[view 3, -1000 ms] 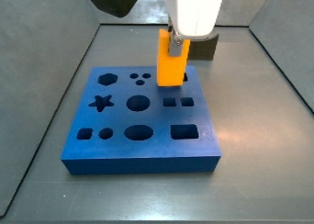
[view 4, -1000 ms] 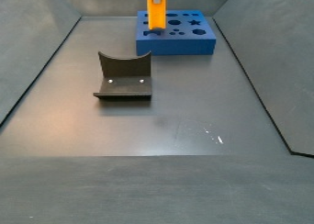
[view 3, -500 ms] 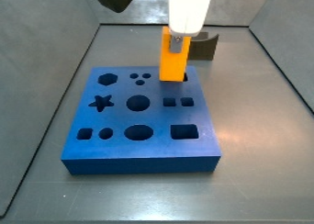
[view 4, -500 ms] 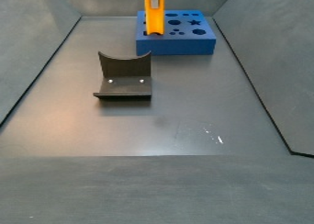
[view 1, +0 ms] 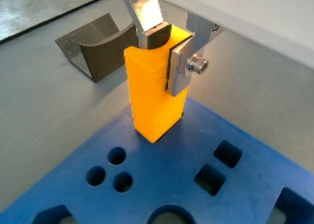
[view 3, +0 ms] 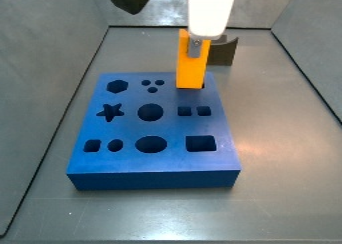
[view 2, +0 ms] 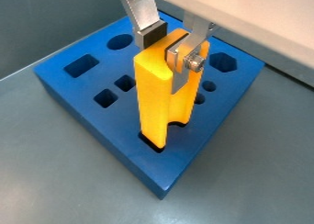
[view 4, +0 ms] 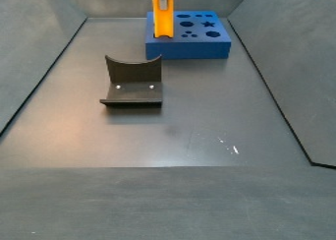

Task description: Insert the arch object.

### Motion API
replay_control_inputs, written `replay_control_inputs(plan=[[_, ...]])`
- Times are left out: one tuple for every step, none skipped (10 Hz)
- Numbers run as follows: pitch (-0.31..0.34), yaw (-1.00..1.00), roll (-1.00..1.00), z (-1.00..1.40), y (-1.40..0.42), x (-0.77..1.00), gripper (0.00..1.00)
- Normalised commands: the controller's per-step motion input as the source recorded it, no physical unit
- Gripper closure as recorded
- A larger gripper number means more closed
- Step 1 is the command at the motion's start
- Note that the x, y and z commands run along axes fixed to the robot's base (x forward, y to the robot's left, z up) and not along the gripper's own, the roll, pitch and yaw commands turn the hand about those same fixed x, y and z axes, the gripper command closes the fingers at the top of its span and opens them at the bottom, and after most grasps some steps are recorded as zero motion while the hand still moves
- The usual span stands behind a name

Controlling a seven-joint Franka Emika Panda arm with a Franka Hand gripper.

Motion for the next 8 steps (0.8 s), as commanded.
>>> replay_control_inputs(plan=[[0.007,0.28,0.02,-0.13,-0.06,0.21,1.00],[0.000,0.27,0.00,-0.16,0.00,0.13,1.00],[-0.019,0.17,0.00,-0.21,0.00,0.00,1.00],[-0.063,0.00,-0.02,-0.26,0.00,0.00,1.00],[-0.097,-0.19,-0.04,-0.31,0.00,0.00,1.00],[-0.090,-0.29,-0.01,-0.30,0.00,0.02,1.00],[-0.083,-0.29,-0.01,-0.29,0.00,0.04,1.00],[-0.074,-0.27,-0.03,-0.25,0.00,0.06,1.00]])
